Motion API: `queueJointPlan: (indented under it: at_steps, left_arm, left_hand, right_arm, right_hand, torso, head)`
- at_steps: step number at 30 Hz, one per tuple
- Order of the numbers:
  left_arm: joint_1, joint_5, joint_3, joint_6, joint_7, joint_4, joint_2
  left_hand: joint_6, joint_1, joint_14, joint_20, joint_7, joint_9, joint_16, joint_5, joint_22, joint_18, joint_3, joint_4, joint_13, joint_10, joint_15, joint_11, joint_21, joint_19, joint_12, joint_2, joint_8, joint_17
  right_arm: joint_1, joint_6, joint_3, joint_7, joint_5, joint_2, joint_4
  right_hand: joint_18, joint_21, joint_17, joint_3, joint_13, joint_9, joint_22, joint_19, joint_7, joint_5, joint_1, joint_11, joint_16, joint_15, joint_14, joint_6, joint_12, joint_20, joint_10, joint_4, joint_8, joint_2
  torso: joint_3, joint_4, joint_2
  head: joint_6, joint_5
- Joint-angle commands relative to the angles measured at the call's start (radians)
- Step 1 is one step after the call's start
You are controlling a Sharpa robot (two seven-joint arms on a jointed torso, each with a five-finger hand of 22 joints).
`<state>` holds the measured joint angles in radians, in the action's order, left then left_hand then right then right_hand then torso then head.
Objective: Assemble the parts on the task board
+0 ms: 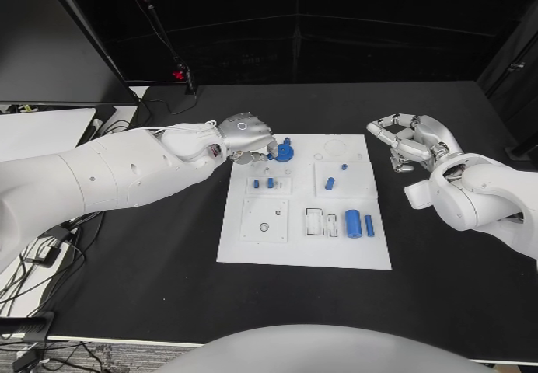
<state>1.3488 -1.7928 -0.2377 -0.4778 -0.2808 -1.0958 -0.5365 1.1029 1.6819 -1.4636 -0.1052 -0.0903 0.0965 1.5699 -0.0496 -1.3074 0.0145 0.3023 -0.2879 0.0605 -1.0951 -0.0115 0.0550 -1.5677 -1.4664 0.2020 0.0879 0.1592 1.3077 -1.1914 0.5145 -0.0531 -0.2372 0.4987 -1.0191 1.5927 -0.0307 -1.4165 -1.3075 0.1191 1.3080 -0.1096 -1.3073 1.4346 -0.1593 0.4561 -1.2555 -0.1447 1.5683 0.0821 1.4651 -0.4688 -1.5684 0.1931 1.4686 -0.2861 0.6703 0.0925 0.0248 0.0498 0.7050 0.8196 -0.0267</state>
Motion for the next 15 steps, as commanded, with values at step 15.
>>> queueJointPlan:
  at_steps: [15]
  left_arm:
    - [-0.005, -0.003, 0.000, 0.108, 0.028, 0.031, 0.021]
  left_hand:
    - [0.004, -0.006, -0.107, 0.002, -0.012, -0.003, 0.001, -0.003, -0.263, -0.014, 0.012, -0.002, -0.001, 0.002, 0.008, 0.002, -0.003, -0.104, -0.017, 0.000, -0.011, 0.263]
  right_arm:
    - [-0.001, -0.006, 0.001, -0.004, -0.001, -0.001, 0.003]
  right_hand:
    - [-0.019, 0.007, -0.263, 0.005, 0.263, 0.002, -0.198, -0.005, -0.068, 0.004, -0.007, -0.008, 0.002, 0.007, 0.106, 0.009, -0.002, 0.003, 0.102, 0.000, 0.004, 0.004]
  torso:
    - [-0.0004, -0.0013, 0.000]
  head:
    - [0.004, -0.001]
